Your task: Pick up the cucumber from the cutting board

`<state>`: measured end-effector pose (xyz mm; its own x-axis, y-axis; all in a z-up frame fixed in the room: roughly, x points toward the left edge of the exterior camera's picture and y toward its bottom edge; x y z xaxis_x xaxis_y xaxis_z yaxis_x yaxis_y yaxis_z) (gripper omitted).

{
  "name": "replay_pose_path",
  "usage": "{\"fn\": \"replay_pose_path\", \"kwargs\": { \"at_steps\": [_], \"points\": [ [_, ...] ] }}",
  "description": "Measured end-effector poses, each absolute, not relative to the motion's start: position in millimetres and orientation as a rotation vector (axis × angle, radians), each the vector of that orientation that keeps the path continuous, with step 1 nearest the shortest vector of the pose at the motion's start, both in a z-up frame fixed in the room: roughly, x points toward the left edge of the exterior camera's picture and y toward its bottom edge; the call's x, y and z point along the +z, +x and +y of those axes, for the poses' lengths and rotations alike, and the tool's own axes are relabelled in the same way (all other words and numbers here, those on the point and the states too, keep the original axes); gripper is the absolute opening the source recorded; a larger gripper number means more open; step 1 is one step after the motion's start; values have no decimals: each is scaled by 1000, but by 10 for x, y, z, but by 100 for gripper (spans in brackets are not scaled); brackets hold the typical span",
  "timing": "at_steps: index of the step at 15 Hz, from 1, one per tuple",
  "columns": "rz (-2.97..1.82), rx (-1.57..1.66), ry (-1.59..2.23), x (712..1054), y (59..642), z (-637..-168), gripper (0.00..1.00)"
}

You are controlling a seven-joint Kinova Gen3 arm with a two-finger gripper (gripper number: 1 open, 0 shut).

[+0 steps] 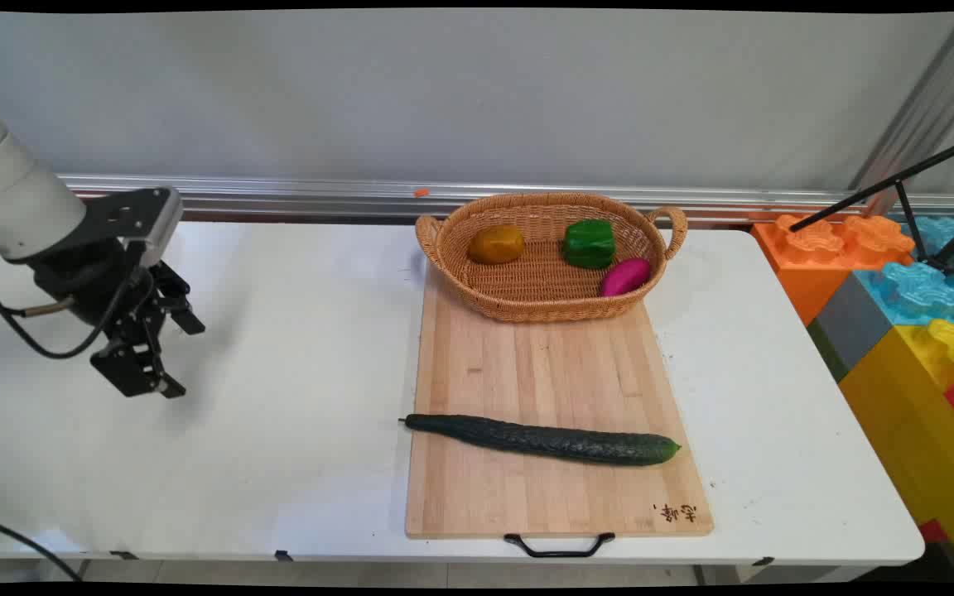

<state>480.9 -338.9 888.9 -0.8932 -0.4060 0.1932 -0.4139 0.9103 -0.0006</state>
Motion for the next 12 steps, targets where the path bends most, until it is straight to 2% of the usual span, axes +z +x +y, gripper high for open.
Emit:
{"fn": "replay_pose_path", "kwargs": {
  "at_steps": [5,12],
  "points": [
    [-2761,61,560,8822,4511,-3393,100],
    [-2570,88,396,8894,3463,-3755,100]
  ]
}}
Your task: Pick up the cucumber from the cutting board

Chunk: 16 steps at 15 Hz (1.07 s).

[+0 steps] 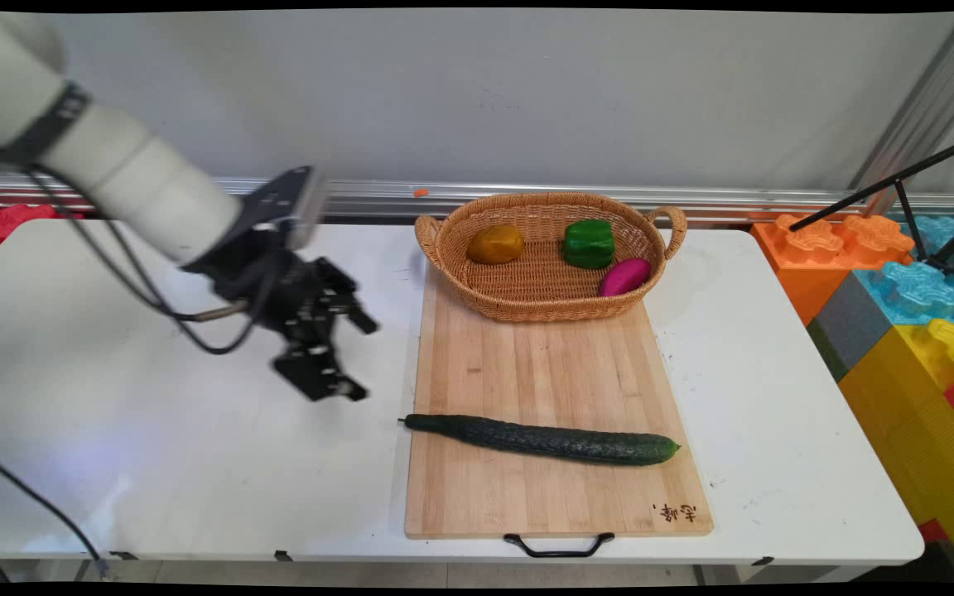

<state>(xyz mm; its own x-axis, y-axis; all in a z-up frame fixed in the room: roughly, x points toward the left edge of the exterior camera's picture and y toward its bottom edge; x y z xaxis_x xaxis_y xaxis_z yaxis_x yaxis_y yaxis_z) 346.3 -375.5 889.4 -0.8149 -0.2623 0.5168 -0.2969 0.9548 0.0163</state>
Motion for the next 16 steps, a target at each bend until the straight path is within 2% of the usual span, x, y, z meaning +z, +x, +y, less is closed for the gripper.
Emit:
{"fn": "replay_pose_path", "kwargs": {
  "at_steps": [3,8,16],
  "points": [
    [-2570,86,303,8765,3008,-3935,100],
    [-2595,72,189,8355,2473,-4132,100],
    [-2618,67,125,7863,2029,-4313,100]
  ]
}}
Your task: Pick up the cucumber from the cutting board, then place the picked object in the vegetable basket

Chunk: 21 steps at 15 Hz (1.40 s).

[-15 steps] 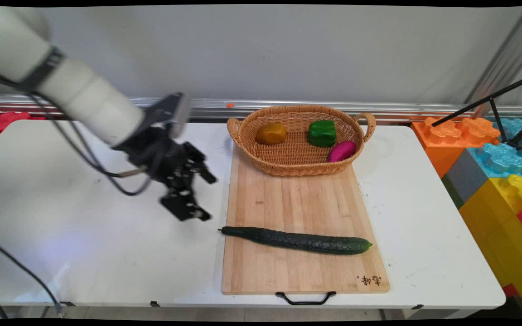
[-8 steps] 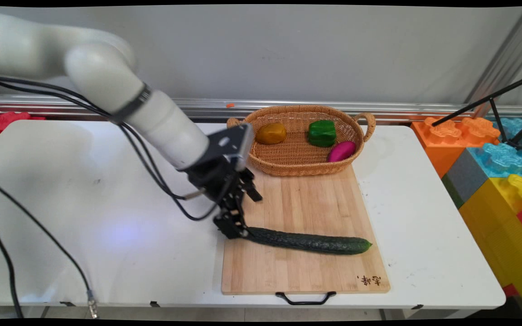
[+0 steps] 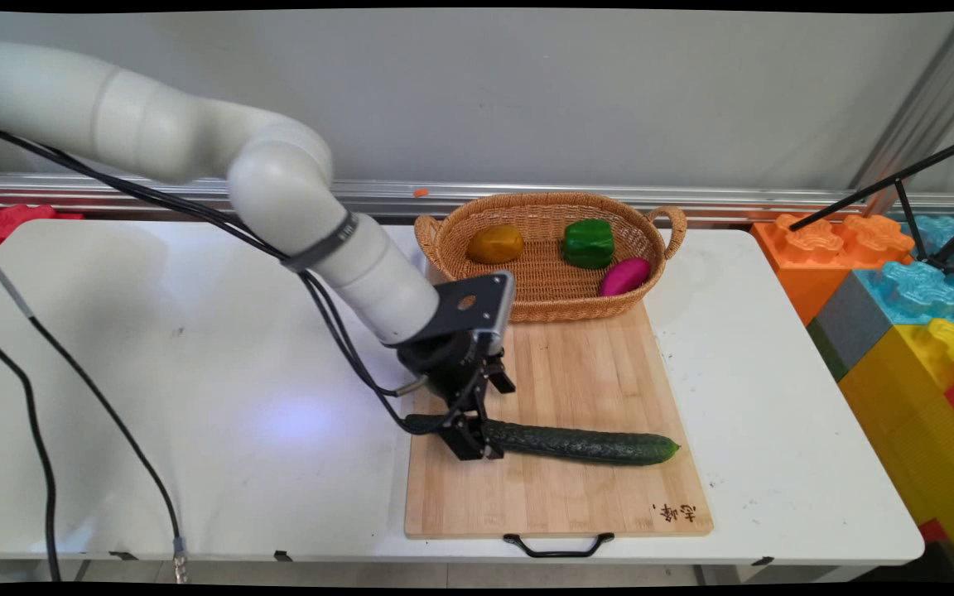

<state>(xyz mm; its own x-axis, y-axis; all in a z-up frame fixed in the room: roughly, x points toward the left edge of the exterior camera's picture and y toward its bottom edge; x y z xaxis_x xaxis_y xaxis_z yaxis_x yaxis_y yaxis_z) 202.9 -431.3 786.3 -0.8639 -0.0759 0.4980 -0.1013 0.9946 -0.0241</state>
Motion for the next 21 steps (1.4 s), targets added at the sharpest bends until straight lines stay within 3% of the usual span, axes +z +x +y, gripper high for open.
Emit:
{"fn": "replay_pose_path", "kwargs": {
  "at_steps": [6,7,14,21],
  "points": [
    [-2627,59,128,7672,1875,-4390,100],
    [-2625,55,131,7657,1855,-4396,0],
    [-2614,6,147,7721,1831,-4366,0],
    [-2496,80,210,8355,1766,-4602,0]
  ]
}}
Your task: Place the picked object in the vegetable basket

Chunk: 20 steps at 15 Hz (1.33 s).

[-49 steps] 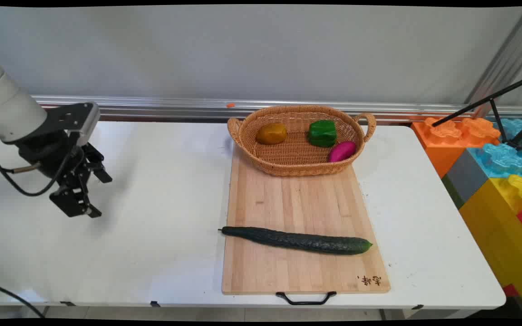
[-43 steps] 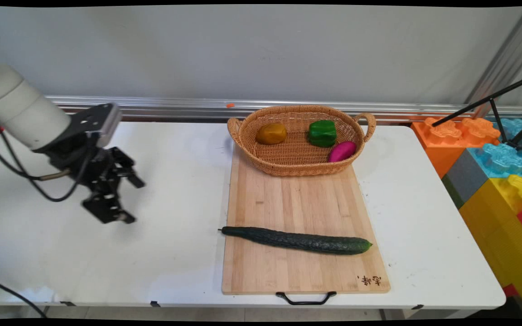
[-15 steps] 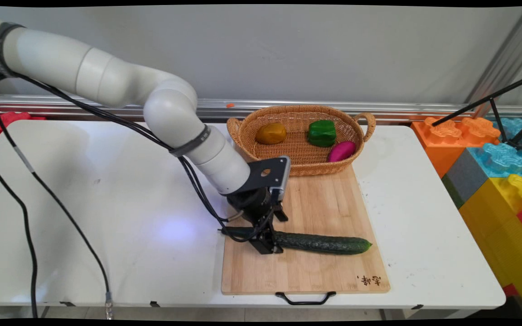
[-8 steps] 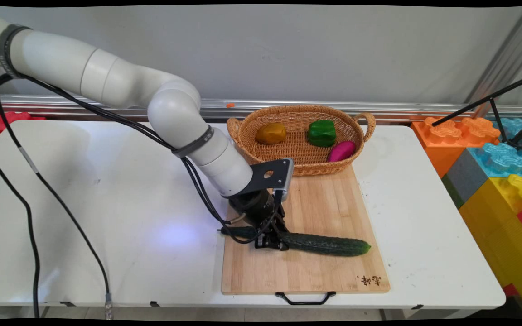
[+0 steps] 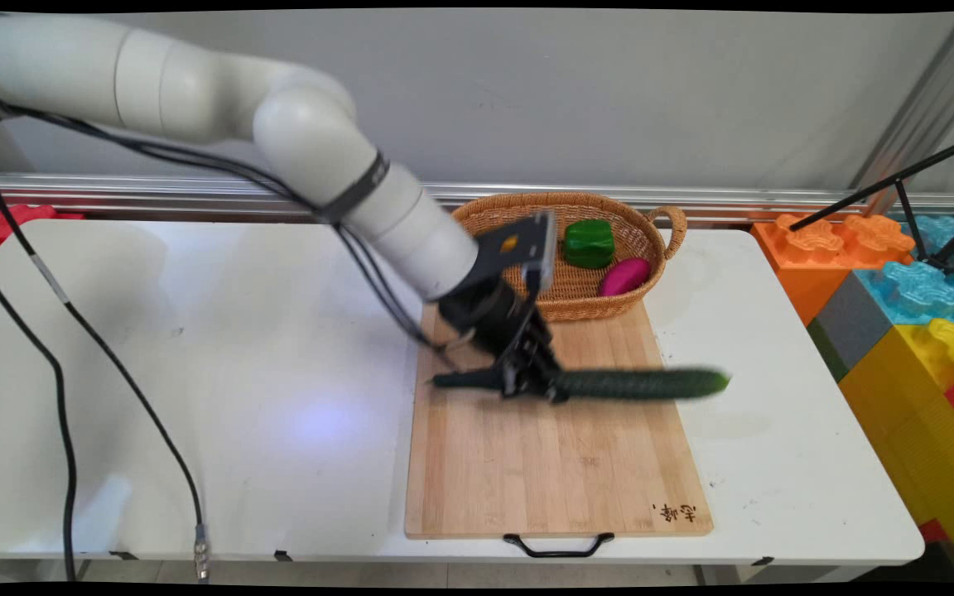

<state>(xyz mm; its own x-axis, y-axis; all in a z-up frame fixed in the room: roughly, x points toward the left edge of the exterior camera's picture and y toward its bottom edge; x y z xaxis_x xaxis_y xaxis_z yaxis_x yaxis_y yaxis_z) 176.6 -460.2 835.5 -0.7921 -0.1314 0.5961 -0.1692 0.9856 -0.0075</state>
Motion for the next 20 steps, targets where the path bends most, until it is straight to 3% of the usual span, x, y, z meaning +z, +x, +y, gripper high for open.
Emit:
{"fn": "replay_pose_path", "kwargs": {
  "at_steps": [4,10,20],
  "points": [
    [-2403,181,276,8667,1768,-4976,0],
    [-2296,332,423,8838,1908,-5573,0],
    [-2173,372,851,8239,2157,-6196,0]
  ]
}}
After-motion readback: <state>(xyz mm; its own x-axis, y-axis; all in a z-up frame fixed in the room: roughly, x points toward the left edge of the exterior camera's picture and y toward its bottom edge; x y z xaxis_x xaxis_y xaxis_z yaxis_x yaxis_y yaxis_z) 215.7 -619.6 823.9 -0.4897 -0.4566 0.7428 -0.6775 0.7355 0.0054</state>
